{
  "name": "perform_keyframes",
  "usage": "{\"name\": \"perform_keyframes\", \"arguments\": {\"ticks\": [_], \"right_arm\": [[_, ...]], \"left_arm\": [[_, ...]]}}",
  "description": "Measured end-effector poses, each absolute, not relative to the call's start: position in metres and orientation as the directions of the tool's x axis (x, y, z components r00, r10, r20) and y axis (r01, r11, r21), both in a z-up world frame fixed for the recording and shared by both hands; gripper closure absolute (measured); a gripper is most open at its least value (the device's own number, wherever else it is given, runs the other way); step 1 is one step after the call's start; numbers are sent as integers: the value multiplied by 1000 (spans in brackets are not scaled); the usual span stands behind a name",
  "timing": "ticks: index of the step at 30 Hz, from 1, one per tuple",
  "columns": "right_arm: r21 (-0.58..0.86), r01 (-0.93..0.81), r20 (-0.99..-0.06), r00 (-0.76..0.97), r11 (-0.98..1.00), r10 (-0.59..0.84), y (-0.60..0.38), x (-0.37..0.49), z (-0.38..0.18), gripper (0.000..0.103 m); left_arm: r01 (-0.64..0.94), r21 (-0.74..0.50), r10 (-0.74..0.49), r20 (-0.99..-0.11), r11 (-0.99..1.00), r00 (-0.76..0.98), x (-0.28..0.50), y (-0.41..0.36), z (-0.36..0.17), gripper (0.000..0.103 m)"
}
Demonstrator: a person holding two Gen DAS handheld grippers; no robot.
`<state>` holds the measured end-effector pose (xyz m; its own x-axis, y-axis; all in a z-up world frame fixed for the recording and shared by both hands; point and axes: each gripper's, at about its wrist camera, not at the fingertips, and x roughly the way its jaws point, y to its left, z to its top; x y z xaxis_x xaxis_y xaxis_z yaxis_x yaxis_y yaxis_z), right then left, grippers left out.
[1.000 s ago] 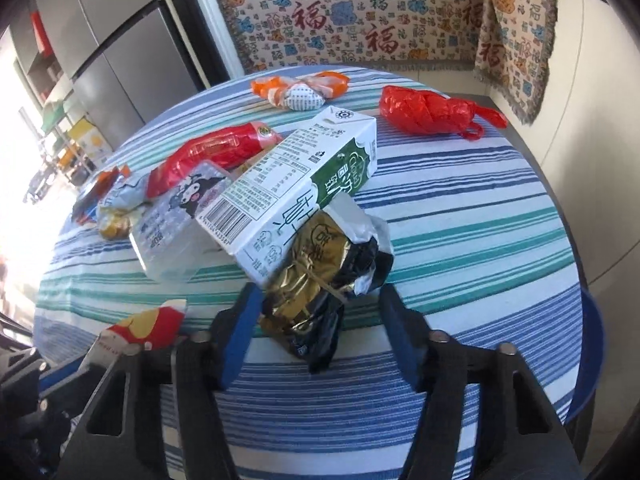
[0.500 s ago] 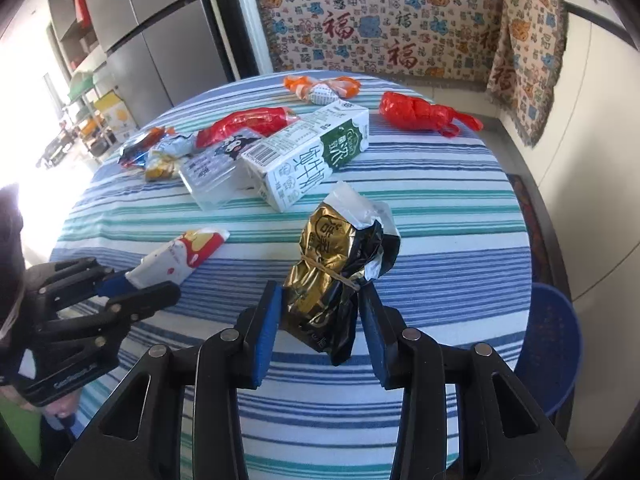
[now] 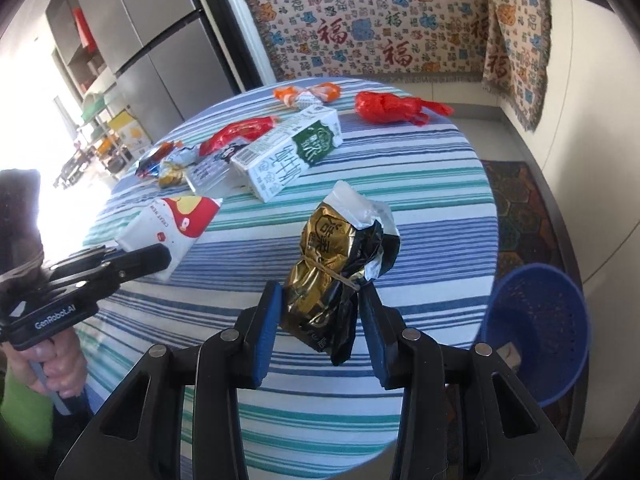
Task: Collect trash
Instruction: 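Carry both wrappers over the wastebasket and open both tools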
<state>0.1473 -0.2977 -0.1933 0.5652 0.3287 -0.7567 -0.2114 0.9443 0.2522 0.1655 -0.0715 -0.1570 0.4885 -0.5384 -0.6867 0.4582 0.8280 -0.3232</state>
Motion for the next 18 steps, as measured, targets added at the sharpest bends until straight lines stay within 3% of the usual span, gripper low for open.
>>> {"name": "perform_keyframes", "arguments": {"ticks": [9, 18], "right_arm": [[251, -21, -774, 596, 968, 214, -438, 148, -184, 63], [215, 104, -799, 590, 971, 114, -539, 144, -204, 63]], "left_arm": [[599, -340, -636, -664, 725, 393, 176, -186, -123, 98], [669, -389, -694, -669, 633, 267, 194, -325, -135, 98]]}}
